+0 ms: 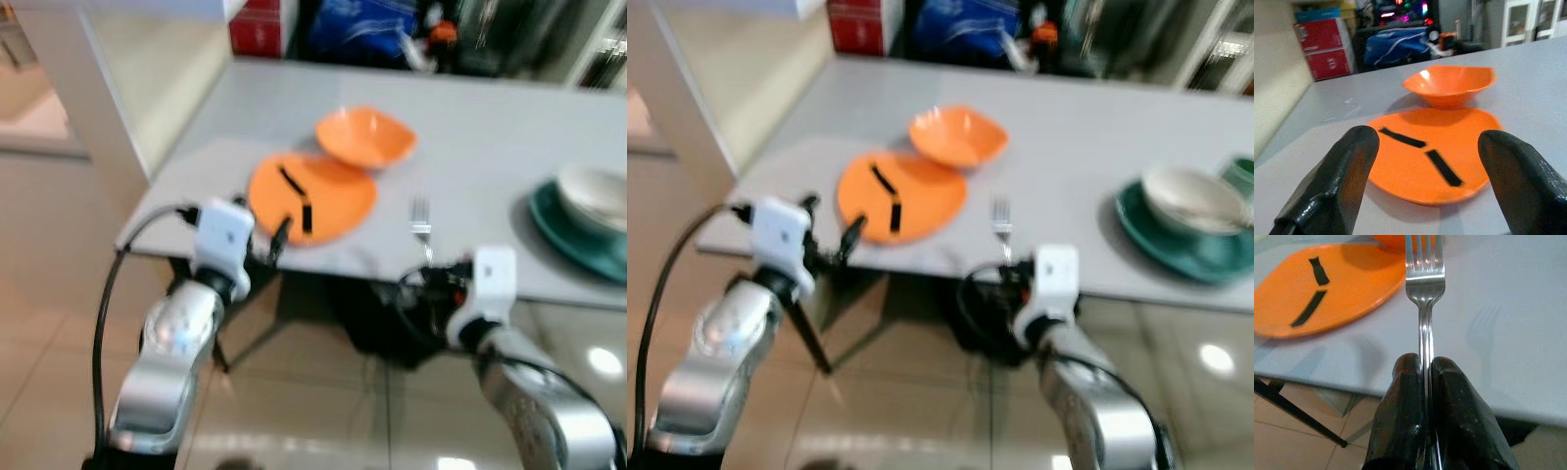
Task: Setting the table
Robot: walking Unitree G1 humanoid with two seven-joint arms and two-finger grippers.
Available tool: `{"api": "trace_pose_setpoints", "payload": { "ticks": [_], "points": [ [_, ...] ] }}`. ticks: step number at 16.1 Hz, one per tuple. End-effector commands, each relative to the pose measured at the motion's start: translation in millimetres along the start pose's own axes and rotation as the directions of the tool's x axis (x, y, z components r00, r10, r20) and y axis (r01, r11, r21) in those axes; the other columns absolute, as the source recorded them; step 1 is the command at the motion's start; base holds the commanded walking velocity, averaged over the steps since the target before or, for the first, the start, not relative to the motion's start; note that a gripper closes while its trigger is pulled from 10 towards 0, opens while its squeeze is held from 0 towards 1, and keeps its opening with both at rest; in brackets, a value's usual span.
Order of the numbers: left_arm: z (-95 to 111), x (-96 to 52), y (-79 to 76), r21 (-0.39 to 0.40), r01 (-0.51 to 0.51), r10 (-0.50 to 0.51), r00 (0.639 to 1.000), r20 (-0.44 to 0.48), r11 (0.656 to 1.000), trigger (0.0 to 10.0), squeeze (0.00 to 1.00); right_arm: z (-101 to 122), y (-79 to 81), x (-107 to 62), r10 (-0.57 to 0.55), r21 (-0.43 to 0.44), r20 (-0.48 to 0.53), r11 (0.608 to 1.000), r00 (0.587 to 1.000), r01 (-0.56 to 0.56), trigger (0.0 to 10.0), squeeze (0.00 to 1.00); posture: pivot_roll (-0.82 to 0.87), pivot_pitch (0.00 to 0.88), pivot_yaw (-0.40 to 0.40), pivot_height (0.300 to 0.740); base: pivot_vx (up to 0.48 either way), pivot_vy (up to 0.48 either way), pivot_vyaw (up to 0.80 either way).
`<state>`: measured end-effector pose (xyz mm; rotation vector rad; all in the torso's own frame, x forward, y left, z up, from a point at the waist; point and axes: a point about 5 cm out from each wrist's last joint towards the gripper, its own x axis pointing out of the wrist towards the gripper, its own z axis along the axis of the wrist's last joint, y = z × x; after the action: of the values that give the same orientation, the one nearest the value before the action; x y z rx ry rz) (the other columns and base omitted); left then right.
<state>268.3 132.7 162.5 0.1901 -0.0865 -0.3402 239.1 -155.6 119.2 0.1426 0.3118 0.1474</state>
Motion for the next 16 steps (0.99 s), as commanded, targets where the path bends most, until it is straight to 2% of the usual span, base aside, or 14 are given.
{"api": "trace_pose_setpoints", "payload": {
  "ticks": [1, 4, 5, 8, 10, 12, 16],
  "points": [
    [1.0, -5.3, 6.7, 0.015, -0.014, 0.014, 1.0, -0.003, 1.0, 10.0, 0.0, 3.8, 6.4, 0.2, 0.022, 0.001, 0.01, 1.0, 1.0, -0.022, 10.0, 0.0, 0.04, 0.086, -0.047, 0.74, 0.371, 0.0, 0.0],
    [0.6, -16.1, 4.4, 0.004, -0.013, 0.013, 1.0, -0.004, 1.0, 10.0, 0.0, 4.2, 11.7, -1.9, 0.054, -0.001, 0.008, 0.999, 0.998, -0.054, 10.0, 0.0, 0.05, 0.134, -0.077, 0.74, 0.226, 0.0, 0.0],
    [3.2, -25.9, -0.4, -0.011, 0.011, -0.011, 1.0, -0.002, 1.0, 10.0, 0.0, 4.4, 8.7, -4.2, 0.028, 0.034, 0.024, 0.999, 0.999, -0.029, 10.0, 0.0, 0.06, 0.14, -0.083, 0.74, 0.0, 0.0, 0.0],
    [4.9, -30.9, -6.4, -0.002, 0.075, -0.075, 0.997, 0.007, 0.997, 10.0, 0.0, 9.7, 4.0, 1.7, -0.025, 0.09, 0.07, 0.996, 0.997, 0.019, 10.0, 0.0, 0.08, 0.139, -0.072, 0.74, 0.0, 0.0, 0.0],
    [3.6, -29.0, -6.8, -0.001, 0.094, -0.094, 0.996, -0.004, 0.996, 10.0, 0.0, 12.5, 3.5, 8.2, -0.049, 0.109, 0.065, 0.993, 0.997, 0.041, 10.0, 0.0, 0.08, 0.122, -0.058, 0.74, 0.0, 0.0, 0.0],
    [-6.1, -23.9, -8.5, 0.06, 0.148, -0.144, 0.987, -0.069, 0.987, 10.0, 0.0, 7.8, -4.3, 23.0, -0.117, 0.144, -0.006, 0.983, 0.993, 0.116, 10.0, 0.0, 0.08, 0.093, -0.043, 0.74, 0.0, 0.0, 0.0],
    [-2.7, -14.7, -11.5, 0.051, 0.187, -0.185, 0.981, -0.05, 0.981, 10.0, 0.0, 18.5, -5.5, 48.1, -0.101, 0.135, -0.015, 0.986, 0.995, 0.102, 10.0, 0.0, 0.06, 0.089, -0.025, 0.74, 0.0, 0.0, 0.0]
  ]
}}
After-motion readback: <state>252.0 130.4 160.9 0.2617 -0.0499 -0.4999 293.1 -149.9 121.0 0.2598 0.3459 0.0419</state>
